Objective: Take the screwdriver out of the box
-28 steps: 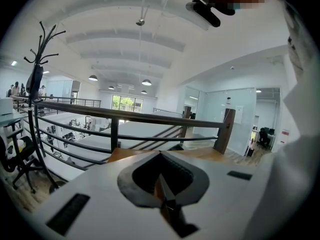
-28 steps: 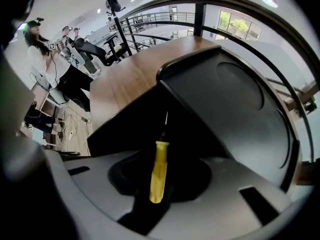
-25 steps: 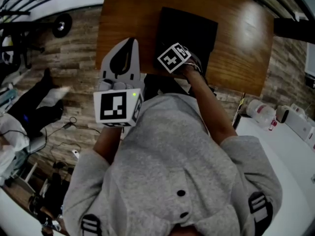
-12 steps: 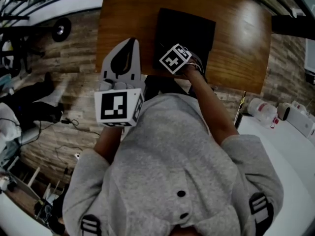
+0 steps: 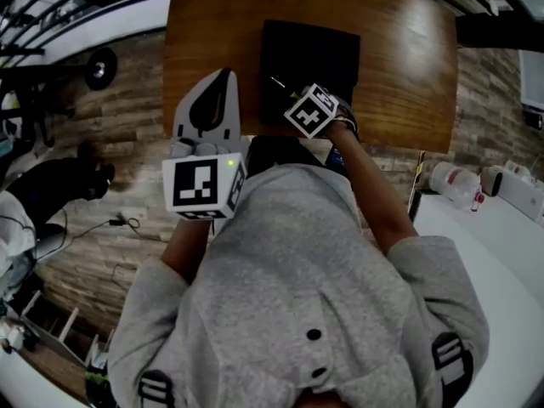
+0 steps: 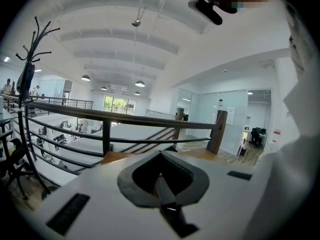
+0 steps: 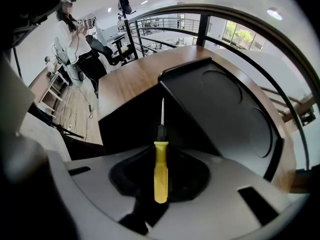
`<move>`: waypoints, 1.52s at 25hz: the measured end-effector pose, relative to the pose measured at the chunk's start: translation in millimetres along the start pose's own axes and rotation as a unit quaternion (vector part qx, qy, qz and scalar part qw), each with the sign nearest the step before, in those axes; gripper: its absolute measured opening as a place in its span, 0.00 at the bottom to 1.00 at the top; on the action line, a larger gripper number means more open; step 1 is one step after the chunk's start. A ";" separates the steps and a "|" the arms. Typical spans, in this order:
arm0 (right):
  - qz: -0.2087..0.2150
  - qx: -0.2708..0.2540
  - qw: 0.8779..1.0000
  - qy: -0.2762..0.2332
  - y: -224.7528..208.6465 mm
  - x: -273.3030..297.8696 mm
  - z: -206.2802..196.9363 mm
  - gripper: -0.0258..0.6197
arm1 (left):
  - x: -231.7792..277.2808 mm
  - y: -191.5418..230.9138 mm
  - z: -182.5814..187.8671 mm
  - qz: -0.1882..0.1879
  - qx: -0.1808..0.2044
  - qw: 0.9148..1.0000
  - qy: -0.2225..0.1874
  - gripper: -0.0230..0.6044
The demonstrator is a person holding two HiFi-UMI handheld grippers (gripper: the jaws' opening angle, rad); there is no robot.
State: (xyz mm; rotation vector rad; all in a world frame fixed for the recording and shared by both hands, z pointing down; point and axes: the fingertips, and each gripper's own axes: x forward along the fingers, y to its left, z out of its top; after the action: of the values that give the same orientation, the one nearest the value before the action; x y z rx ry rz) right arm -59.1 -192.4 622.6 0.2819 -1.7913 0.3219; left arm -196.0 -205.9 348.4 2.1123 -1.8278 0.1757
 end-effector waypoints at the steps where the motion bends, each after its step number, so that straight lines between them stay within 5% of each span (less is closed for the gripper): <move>1: 0.000 0.005 1.000 -0.005 -0.6 -3.6 -1.9 0.17 | 1.0 -1.8 0.4 -0.004 0.001 1.000 0.000 0.06; 14: -0.021 0.086 0.987 -0.137 -9.4 -75.1 13.6 0.17 | -9.6 -4.6 11.8 -0.029 0.010 0.999 -0.016 0.06; 25: -0.068 0.140 0.935 -0.319 -26.9 -183.7 43.2 0.17 | -17.2 -6.6 11.6 -0.053 0.017 0.998 -0.025 0.06; 31: -0.084 0.151 0.915 -0.364 -22.7 -214.5 47.2 0.17 | -24.2 -8.9 14.9 -0.061 0.017 0.998 -0.030 0.06; 38: -0.095 0.156 0.907 -0.379 -29.3 -227.6 15.4 0.17 | -18.3 -43.9 1.8 -0.073 0.023 0.997 -0.025 0.06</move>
State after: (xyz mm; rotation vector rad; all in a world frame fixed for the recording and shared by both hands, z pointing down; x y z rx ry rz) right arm -8.4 -220.6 400.1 0.9009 -2.4462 0.3913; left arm -156.3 -184.3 333.4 2.2912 -1.7025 0.1305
